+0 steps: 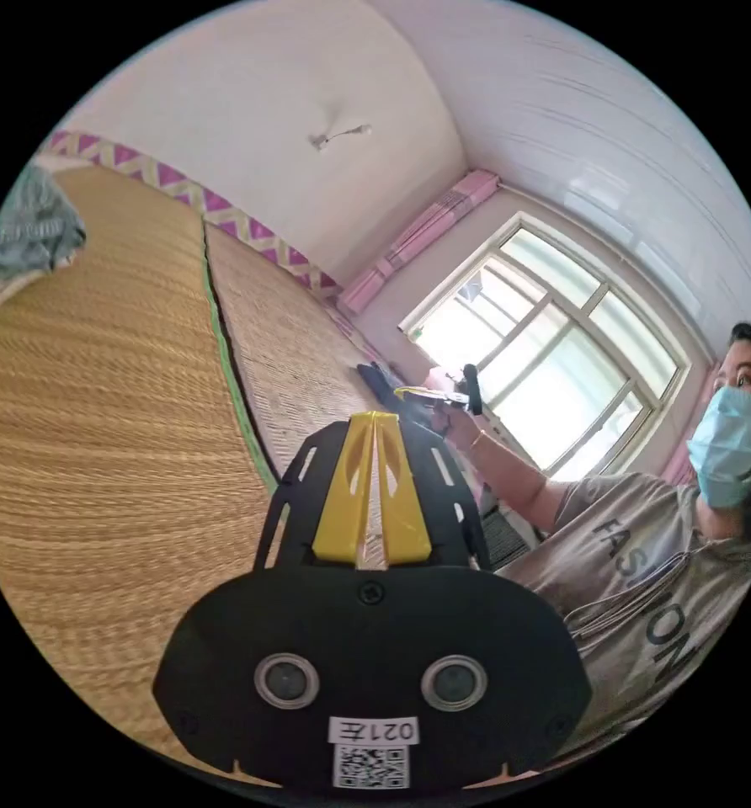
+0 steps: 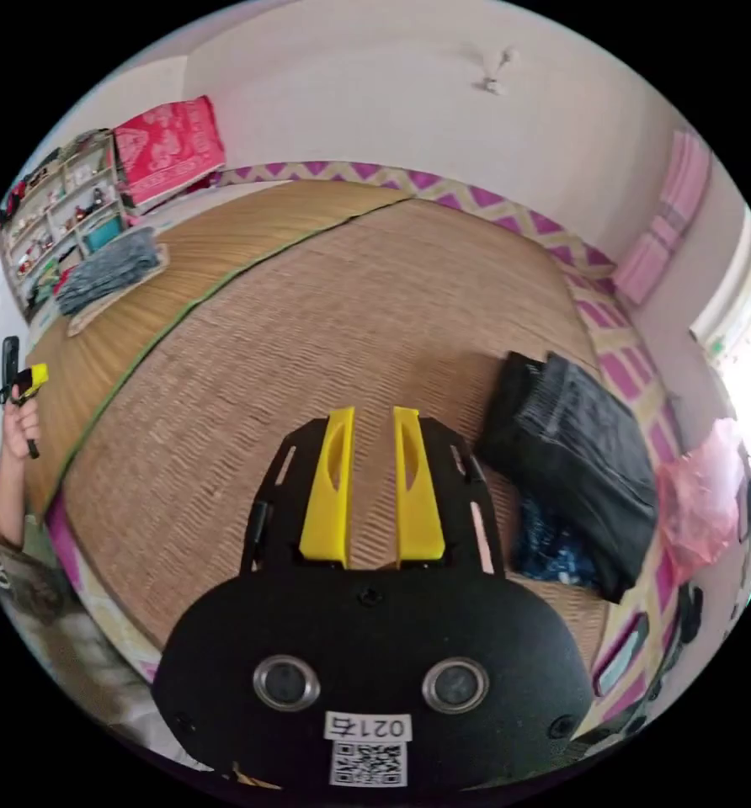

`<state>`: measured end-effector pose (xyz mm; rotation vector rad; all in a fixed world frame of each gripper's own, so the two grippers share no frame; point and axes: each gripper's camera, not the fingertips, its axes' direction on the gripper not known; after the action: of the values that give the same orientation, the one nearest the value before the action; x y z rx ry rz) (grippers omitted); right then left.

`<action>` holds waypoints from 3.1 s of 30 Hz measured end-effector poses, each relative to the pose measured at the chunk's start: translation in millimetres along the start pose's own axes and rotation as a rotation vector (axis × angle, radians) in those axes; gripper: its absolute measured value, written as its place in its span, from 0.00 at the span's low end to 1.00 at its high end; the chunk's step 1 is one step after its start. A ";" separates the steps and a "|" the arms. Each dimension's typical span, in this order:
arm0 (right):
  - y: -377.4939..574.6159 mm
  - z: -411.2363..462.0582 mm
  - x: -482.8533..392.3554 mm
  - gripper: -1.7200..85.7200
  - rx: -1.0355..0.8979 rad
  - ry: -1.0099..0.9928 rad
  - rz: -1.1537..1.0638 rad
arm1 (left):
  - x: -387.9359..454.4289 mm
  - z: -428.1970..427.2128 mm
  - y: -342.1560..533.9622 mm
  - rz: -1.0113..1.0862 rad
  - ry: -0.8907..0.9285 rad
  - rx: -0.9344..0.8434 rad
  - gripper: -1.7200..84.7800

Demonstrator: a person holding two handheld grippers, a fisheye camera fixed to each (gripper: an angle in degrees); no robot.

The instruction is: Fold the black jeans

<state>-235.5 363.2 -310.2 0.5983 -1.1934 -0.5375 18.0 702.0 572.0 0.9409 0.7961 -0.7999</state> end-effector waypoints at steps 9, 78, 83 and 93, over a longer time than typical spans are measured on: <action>16.4 49.3 105.2 0.23 -0.090 0.387 -0.047 | -39.8 92.1 -15.2 0.006 0.316 -0.008 0.01; 79.7 -45.3 -294.8 0.11 0.083 -0.457 -0.334 | 93.6 -247.9 -222.4 0.000 -0.062 0.025 0.01; 107.0 -53.3 -351.9 0.12 0.132 -0.218 -0.514 | 87.7 -255.0 -233.3 -0.020 -0.047 0.043 0.01; 119.7 -39.7 -279.3 0.08 0.125 -0.354 -0.288 | 83.2 -256.7 -268.2 -0.028 -0.068 0.031 0.01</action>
<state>-267.6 643.2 -430.6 0.8116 -1.4921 -0.8422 -229.8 816.5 307.0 0.9265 0.7411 -0.8664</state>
